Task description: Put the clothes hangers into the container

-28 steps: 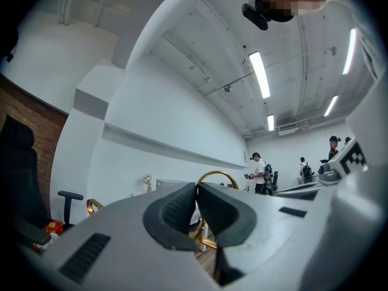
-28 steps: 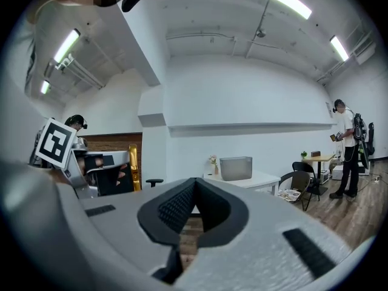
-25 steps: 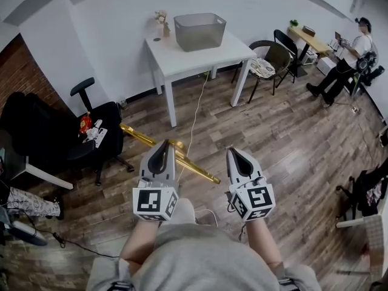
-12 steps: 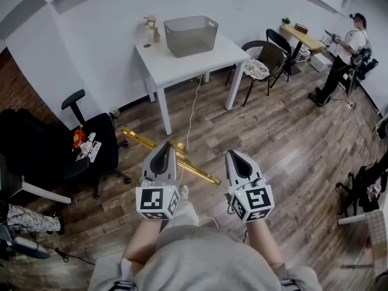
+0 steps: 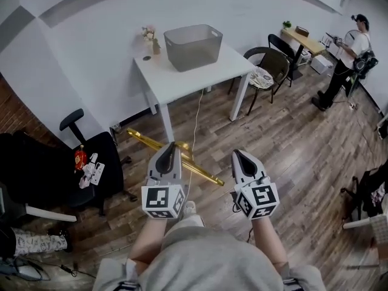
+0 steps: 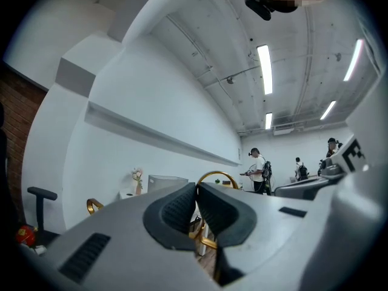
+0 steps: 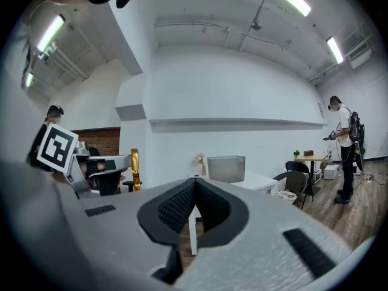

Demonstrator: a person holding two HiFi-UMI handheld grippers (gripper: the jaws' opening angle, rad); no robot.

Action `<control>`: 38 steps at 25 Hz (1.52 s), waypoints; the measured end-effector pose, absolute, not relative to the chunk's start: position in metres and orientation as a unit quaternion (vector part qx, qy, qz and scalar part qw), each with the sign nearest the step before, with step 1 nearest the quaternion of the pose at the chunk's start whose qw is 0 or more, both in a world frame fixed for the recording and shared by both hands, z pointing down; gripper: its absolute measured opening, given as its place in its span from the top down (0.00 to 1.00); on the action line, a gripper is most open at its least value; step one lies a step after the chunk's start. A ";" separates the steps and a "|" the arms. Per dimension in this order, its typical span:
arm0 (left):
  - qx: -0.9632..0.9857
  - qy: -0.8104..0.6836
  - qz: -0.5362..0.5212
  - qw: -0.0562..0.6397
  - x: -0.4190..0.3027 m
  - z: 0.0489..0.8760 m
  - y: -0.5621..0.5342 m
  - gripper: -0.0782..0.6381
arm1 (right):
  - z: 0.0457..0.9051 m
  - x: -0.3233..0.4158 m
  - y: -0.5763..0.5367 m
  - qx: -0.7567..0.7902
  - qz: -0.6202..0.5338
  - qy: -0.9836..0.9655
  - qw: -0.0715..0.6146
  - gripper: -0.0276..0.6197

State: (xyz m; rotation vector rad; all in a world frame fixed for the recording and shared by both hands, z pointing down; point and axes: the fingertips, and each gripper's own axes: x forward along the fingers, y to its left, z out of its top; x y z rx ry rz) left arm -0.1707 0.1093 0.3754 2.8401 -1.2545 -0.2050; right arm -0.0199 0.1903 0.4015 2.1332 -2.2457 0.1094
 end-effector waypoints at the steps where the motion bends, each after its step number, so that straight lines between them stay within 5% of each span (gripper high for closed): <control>1: 0.913 -0.402 -0.067 0.016 -0.170 0.374 0.098 0.87 | 0.400 -0.019 0.180 0.691 0.034 -0.722 0.022 0.96; 38: 0.928 -0.366 -0.071 0.014 -0.089 0.365 -0.173 0.87 | 0.410 0.033 -0.081 0.692 0.040 -0.720 0.032 0.96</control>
